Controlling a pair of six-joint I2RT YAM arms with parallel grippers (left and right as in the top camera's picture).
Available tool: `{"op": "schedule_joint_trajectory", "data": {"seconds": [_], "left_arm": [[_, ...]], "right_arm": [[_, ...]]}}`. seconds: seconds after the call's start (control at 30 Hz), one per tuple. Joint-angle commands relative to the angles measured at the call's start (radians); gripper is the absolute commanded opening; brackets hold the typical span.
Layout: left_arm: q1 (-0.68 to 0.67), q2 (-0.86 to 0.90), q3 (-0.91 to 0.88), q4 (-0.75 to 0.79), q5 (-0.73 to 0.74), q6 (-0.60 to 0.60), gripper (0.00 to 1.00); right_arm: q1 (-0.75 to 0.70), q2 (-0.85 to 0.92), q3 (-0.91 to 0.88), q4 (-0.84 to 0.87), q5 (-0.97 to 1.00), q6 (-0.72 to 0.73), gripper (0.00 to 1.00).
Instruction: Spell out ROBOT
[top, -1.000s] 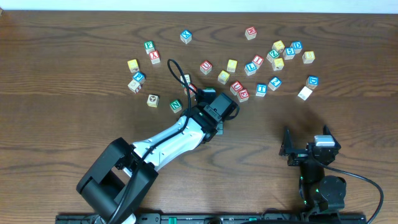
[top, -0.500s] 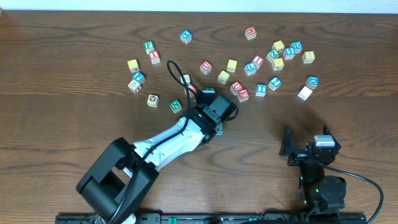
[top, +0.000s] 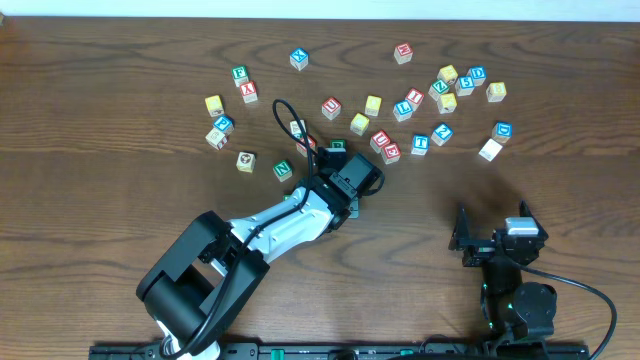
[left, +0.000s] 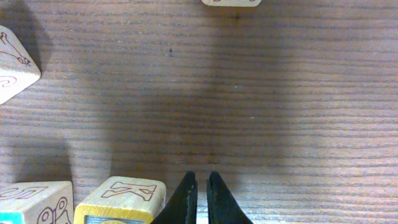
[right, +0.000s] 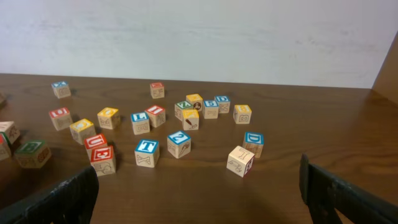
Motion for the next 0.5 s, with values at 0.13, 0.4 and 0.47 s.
{"op": "schedule_joint_trajectory", "data": {"seconds": [0.13,0.4,0.47], "left_arm": [[0.000,0.008,-0.014,0.029,-0.023,-0.013,0.08],[0.000,0.008,-0.014,0.015,-0.080,-0.081,0.08],[0.001,0.008,-0.014,0.008,-0.084,-0.092,0.07]], "right_arm": [[-0.006,-0.003,-0.001,-0.004,-0.001,-0.011,0.99],[-0.006,-0.003,-0.001,-0.004,-0.002,-0.012,0.99],[-0.006,-0.003,-0.001,-0.004,-0.002,-0.012,0.99]]}}
